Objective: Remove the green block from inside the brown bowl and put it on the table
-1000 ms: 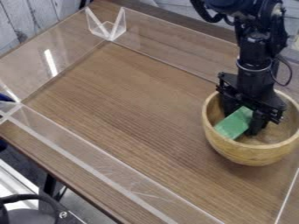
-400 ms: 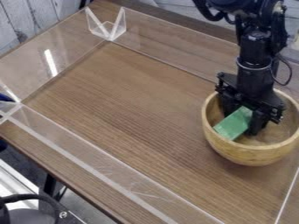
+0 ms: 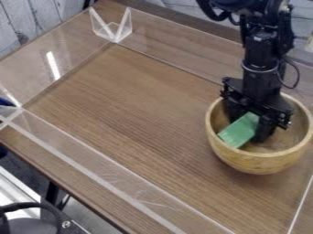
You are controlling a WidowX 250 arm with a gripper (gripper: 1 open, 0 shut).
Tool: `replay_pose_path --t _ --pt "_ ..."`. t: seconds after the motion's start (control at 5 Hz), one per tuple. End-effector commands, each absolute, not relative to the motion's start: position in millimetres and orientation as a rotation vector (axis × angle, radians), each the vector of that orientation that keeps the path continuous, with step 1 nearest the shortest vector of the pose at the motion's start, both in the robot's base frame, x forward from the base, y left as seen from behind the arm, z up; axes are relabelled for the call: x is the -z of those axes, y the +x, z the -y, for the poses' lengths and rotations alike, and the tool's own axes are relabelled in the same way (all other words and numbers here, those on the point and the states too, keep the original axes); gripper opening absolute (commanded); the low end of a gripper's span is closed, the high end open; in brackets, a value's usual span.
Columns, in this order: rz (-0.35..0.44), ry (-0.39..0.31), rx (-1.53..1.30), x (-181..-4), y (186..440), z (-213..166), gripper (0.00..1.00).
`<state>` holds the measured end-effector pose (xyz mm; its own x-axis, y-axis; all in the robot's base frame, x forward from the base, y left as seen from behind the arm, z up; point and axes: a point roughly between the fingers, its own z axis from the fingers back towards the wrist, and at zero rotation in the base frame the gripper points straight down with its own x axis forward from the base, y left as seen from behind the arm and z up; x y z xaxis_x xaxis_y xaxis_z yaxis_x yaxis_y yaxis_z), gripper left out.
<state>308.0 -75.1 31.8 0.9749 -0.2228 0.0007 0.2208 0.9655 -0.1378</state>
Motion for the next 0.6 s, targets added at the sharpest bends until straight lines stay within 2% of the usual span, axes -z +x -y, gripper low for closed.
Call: replay_pose_path --t 0.0,0.4 --pt "0.019 -0.126 0.233 -43.7 314 67 0.00" --pt "0.037 -0.104 0.232 -63.6 320 66 0.00"
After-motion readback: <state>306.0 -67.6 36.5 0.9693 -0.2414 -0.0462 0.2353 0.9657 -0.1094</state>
